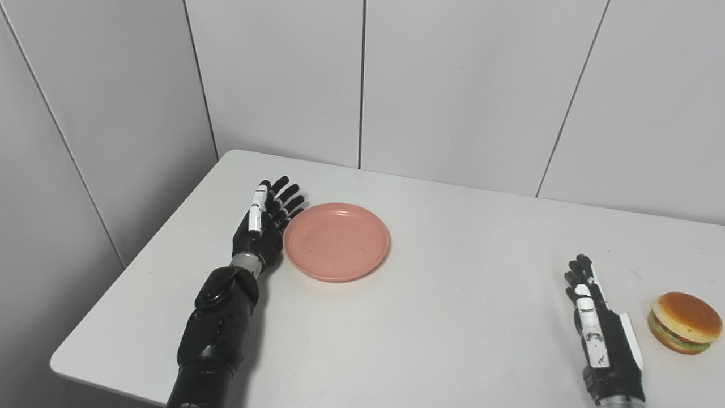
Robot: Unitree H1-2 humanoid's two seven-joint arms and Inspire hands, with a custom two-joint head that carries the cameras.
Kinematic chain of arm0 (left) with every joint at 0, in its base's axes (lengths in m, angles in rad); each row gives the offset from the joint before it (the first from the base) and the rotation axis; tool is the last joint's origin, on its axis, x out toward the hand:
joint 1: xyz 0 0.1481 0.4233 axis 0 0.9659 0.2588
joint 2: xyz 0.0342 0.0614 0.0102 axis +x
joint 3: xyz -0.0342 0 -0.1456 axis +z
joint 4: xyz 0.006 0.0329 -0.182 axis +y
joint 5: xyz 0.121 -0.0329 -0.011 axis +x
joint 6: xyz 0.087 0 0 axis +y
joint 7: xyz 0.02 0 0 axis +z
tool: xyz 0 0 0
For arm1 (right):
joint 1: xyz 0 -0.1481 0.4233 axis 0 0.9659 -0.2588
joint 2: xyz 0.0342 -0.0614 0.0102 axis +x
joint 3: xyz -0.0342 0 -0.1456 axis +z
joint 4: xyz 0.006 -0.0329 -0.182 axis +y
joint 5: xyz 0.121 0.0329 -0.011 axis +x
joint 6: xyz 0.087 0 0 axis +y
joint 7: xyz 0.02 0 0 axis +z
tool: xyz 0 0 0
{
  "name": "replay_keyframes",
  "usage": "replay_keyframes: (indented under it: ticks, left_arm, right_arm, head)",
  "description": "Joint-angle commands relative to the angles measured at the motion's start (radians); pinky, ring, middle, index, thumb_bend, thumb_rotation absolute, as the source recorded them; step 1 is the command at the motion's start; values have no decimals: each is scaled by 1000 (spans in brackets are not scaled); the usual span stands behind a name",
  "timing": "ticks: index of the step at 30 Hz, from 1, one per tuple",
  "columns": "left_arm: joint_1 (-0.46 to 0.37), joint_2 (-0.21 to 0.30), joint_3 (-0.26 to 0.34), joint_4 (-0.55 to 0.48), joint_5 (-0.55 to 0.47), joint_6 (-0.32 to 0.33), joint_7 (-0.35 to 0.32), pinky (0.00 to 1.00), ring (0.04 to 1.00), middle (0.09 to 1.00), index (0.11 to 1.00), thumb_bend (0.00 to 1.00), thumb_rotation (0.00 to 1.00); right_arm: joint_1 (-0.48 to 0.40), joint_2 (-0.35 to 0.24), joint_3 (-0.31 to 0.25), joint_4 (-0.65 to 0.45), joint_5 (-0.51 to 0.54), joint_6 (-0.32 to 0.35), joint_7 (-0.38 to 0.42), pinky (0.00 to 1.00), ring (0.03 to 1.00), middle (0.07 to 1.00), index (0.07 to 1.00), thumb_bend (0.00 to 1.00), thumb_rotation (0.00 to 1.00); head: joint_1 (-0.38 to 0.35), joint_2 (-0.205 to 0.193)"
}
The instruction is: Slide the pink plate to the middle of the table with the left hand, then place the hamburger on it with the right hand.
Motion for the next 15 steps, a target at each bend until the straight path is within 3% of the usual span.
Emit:
replay_keyframes:
  ticks: [1,7,15]
  left_arm:
    - [-3,-20,-13,21,0,47,12,893,878,879,869,355,1000]
    - [-5,-46,-30,38,1,49,-10,899,877,878,867,348,1000]
    - [26,-89,-70,-16,-1,85,-21,891,874,880,879,336,1000]
  right_arm:
    - [45,24,12,23,-2,27,-12,1000,974,974,985,233,1000]
    - [44,33,6,21,7,32,-9,1000,975,977,983,241,1000]
    - [47,39,5,6,-1,54,-14,1000,972,973,980,263,1000]
  head:
    - [-4,1]
    - [-6,3]
    - [-25,14]
